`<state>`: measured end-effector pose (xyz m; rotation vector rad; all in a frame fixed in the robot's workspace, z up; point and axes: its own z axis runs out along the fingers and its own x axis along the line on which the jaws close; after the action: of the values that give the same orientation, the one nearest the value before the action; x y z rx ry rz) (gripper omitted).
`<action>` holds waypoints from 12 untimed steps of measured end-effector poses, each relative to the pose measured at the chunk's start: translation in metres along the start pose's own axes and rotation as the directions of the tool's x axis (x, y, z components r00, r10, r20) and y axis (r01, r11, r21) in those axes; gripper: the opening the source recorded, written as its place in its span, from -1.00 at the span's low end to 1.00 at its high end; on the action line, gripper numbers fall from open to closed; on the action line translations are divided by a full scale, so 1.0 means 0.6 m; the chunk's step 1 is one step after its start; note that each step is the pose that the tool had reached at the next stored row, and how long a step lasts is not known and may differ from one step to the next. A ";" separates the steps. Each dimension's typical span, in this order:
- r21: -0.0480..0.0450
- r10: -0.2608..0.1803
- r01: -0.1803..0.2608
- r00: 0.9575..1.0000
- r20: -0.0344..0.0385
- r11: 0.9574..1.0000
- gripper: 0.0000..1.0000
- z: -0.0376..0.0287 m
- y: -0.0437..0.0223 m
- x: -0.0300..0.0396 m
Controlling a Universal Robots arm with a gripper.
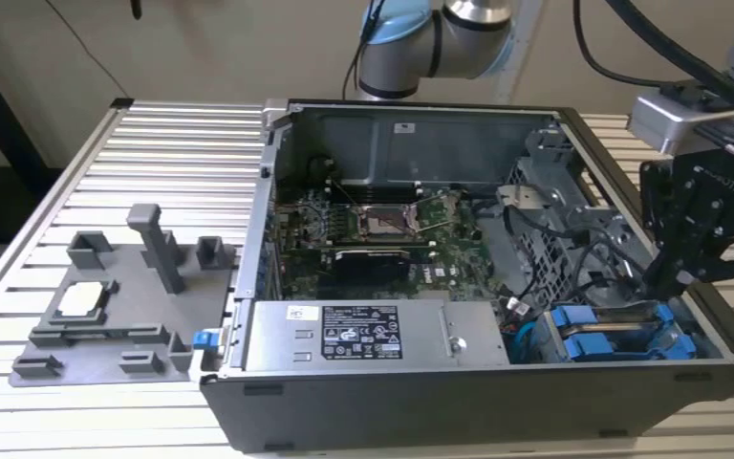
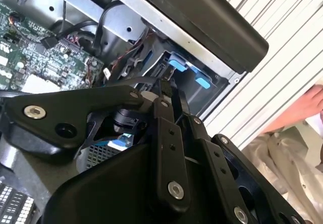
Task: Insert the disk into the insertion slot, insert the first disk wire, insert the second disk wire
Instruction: 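Insert the first disk wire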
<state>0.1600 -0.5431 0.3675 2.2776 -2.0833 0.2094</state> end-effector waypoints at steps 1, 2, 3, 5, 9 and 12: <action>0.000 0.000 0.000 1.000 0.000 1.000 -0.62 0.000 0.002 0.002; 0.000 0.001 -0.001 1.000 0.000 1.000 -0.62 0.000 0.004 0.003; 0.000 0.001 -0.001 1.000 0.000 1.000 -0.62 0.001 0.005 0.003; 0.000 0.002 -0.002 1.000 0.000 1.000 -0.62 0.001 0.008 0.004; -0.001 0.005 -0.005 1.000 0.000 1.000 -0.62 0.002 0.011 0.004; -0.001 0.007 -0.007 1.000 0.000 1.000 -0.62 0.002 0.012 0.004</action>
<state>0.1534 -0.5463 0.3663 2.2700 -2.0911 0.2088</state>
